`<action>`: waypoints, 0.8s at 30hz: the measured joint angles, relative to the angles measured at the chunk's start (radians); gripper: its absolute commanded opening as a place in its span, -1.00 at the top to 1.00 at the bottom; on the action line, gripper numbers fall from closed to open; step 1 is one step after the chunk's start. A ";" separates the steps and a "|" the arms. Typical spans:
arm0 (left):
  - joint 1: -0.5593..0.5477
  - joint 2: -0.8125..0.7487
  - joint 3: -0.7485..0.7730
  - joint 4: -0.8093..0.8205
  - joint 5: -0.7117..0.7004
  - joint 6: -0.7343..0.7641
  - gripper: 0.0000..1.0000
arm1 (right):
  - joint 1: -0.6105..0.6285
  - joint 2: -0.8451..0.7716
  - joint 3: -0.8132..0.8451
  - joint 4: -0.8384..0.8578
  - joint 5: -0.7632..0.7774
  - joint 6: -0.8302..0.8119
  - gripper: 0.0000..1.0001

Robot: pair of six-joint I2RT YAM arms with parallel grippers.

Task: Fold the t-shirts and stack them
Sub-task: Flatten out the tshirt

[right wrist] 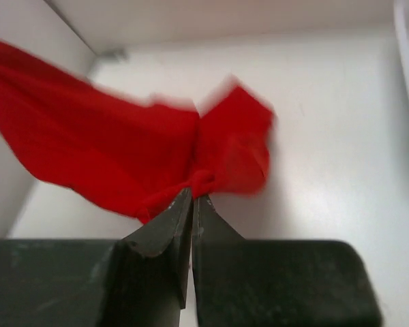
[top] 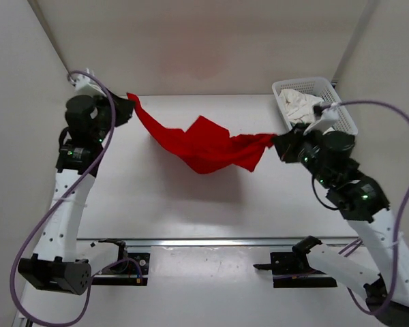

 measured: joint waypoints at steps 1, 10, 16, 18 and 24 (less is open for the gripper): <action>0.003 0.000 0.064 -0.030 0.001 0.004 1.00 | 0.044 0.031 0.113 -0.033 0.045 -0.016 1.00; 0.011 0.029 0.396 -0.115 -0.013 0.040 1.00 | 0.018 0.300 0.698 -0.048 0.147 -0.169 1.00; 0.045 0.155 0.265 -0.071 -0.046 0.045 1.00 | -0.322 0.554 0.570 0.037 -0.113 -0.175 1.00; 0.049 0.249 0.214 -0.068 -0.060 0.043 1.00 | -0.338 0.695 0.544 0.040 -0.172 -0.179 1.00; 0.055 0.563 0.212 -0.094 -0.046 0.034 0.96 | -0.360 1.046 0.734 -0.079 -0.260 -0.196 1.00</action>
